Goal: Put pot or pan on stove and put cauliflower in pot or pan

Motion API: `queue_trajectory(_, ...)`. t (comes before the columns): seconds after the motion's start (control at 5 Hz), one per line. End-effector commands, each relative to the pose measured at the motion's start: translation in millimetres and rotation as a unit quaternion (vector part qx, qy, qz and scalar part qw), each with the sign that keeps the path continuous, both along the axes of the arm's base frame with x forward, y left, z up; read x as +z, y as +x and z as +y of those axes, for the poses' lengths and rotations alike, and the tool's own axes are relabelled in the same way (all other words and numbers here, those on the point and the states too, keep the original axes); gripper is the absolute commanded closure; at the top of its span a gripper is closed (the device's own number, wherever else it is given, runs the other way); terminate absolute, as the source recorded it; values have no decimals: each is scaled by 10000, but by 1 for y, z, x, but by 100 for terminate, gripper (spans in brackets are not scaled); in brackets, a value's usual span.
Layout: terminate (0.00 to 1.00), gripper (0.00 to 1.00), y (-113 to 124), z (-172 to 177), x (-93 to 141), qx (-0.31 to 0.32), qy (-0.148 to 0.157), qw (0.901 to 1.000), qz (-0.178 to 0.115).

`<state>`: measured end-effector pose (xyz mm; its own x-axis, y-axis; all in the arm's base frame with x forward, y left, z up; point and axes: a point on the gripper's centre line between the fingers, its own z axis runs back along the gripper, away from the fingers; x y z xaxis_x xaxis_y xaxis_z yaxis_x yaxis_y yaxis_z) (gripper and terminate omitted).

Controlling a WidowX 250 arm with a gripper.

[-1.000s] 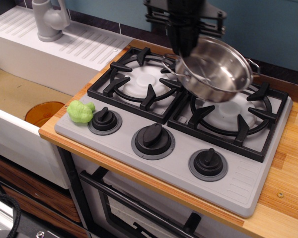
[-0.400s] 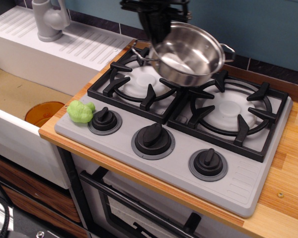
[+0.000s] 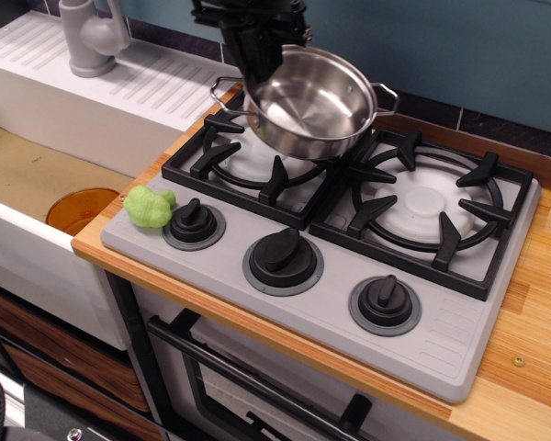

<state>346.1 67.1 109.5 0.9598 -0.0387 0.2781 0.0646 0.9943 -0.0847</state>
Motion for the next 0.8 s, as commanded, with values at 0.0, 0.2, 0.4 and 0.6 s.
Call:
queue_trajectory(0.0, 0, 100, 19, 32, 5, -279, 86, 9980, -564)
queue_trajectory(0.2, 0, 100, 25, 44, 0, -423, 69, 9971, -632)
queue_trajectory(0.4, 0, 100, 30, 49, -1, -488, 62, 9968, -627)
queue_trajectory(0.6, 0, 100, 31, 46, -1, -461, 68, 9969, -636)
